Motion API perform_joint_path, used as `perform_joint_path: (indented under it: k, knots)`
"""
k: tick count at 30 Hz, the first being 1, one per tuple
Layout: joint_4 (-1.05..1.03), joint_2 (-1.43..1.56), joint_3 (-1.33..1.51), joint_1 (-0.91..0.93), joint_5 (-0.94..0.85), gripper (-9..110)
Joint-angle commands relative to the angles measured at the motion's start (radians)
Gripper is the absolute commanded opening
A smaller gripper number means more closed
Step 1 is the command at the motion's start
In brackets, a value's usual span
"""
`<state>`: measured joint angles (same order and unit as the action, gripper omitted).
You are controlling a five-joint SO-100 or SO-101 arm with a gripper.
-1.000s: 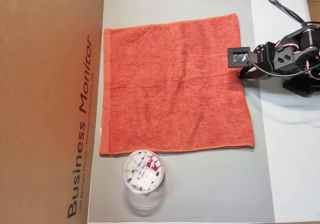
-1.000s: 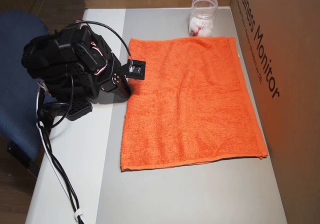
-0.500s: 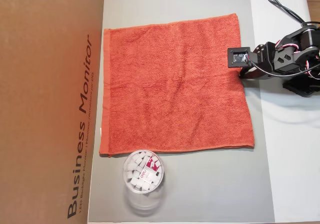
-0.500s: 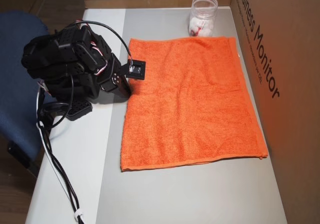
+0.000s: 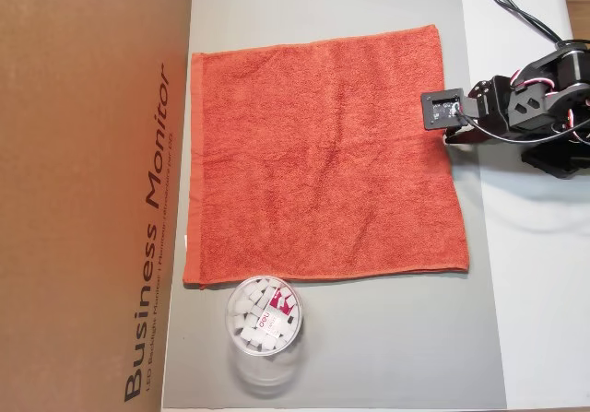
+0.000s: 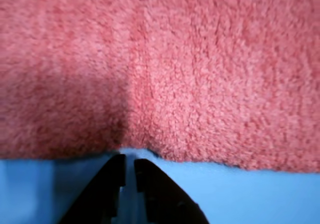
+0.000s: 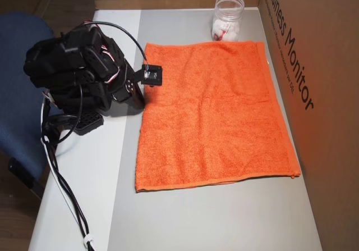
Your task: Fold the blanket.
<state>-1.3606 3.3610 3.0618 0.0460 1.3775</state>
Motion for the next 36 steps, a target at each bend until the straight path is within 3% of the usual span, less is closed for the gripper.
perform_joint_path:
  k: [1, 8, 27, 36]
  knots:
    - [-0.008, -0.003, -0.071, -0.009, -0.034, 0]
    - [-0.008, -0.029, -0.163, -0.009, -0.035, 0]
    - [-0.009, -0.558, -0.657, 0.011, -0.014, 0]
    - [-0.009, -0.638, -0.822, 0.034, 0.252, 0]
